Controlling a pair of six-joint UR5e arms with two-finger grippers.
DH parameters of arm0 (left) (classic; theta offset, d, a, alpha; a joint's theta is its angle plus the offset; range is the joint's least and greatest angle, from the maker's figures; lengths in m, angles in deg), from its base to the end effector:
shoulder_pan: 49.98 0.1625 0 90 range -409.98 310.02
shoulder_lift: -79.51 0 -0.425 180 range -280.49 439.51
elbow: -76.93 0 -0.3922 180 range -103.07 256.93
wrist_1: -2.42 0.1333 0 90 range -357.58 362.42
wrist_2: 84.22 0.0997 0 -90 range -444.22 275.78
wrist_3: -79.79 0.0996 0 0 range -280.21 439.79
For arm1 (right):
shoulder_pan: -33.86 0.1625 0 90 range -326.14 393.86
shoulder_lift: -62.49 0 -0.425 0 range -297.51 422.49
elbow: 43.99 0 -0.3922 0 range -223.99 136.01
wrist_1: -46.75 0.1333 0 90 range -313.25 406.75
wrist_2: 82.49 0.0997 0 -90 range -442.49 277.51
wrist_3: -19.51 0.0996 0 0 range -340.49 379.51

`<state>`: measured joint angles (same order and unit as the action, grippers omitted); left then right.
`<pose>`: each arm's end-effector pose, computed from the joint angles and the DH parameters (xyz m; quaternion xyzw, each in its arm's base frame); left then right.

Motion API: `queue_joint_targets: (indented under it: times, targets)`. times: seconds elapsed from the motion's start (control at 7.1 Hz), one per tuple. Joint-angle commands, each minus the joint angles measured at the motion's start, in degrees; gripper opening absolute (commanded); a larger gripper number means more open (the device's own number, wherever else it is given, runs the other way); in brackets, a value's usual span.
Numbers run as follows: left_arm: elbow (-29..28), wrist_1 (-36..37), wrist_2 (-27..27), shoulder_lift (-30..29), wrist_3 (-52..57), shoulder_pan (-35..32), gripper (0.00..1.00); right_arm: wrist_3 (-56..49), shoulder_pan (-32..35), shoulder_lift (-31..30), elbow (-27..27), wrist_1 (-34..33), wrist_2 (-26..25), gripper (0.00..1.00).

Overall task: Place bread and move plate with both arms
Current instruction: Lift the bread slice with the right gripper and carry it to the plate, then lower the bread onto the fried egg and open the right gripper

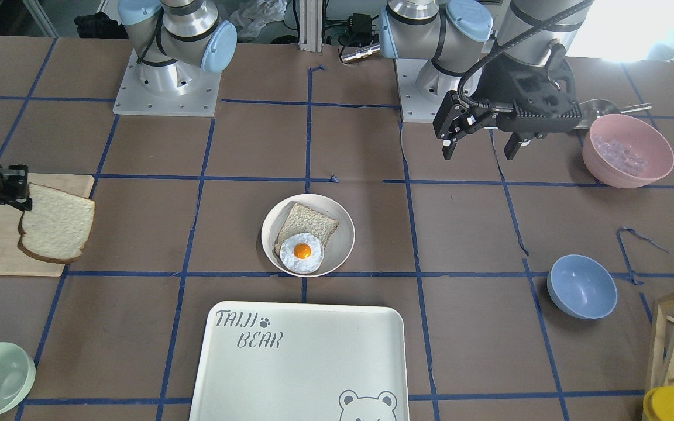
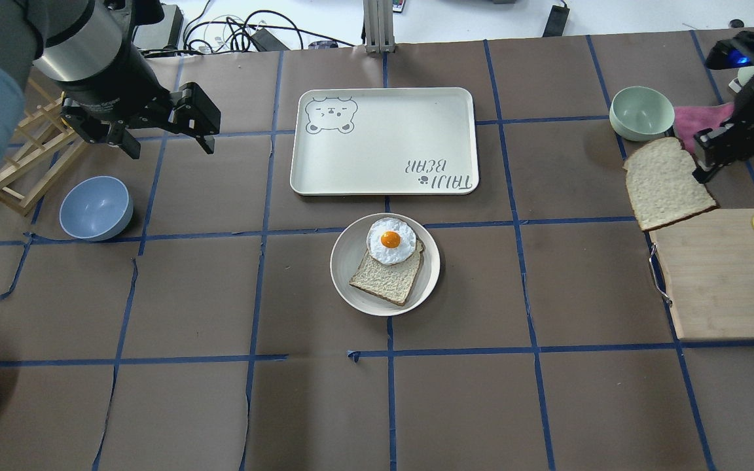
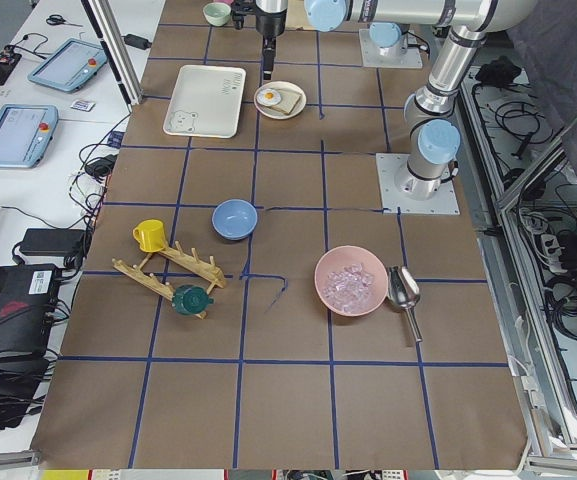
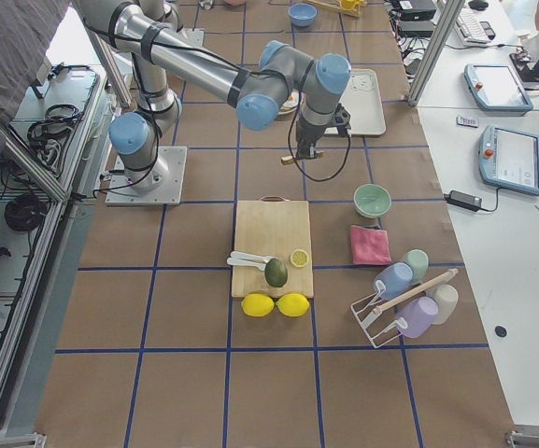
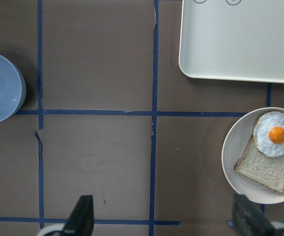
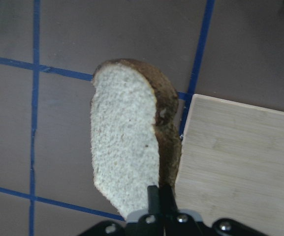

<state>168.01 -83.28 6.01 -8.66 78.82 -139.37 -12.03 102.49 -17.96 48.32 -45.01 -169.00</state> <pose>-0.1277 -0.4881 0.5020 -0.0139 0.9989 -0.0441 0.0019 -0.0652 -0.5491 0.3856 -0.0856 0.9920 0.0653 0.0664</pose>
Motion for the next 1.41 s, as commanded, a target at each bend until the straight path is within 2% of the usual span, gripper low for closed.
queue_joint_targets:
  times: [0.0,0.14,0.28,0.42,0.56,0.99,1.27]
  targets:
    - [-0.02,0.0,0.04,0.01,0.0,0.0,1.0,18.28,12.79,0.73,-0.81,2.11,10.09,0.0]
    - [0.06,0.0,0.04,0.01,0.0,0.0,1.0,26.63,19.98,2.22,-0.64,1.33,14.66,0.0]
    - [0.07,0.0,0.04,-0.07,0.0,0.0,1.0,33.85,26.67,3.1,-0.29,-5.64,21.58,0.0]
    - [0.07,0.0,0.04,-0.08,0.0,0.0,1.0,41.32,31.52,5.9,0.15,-10.85,22.7,0.0]
    - [0.07,0.0,0.04,-0.08,0.0,0.09,1.0,44.61,34.44,7.23,3.03,-18.29,22.97,0.0]
    - [0.07,0.0,0.04,-0.08,0.0,0.09,1.0,61.72,34.65,5.41,18.75,-42.03,22.97,0.0]
    - [0.07,0.0,0.04,-0.08,0.0,0.0,1.0,62.4,34.47,3.91,22.73,-42.89,22.53,0.0]
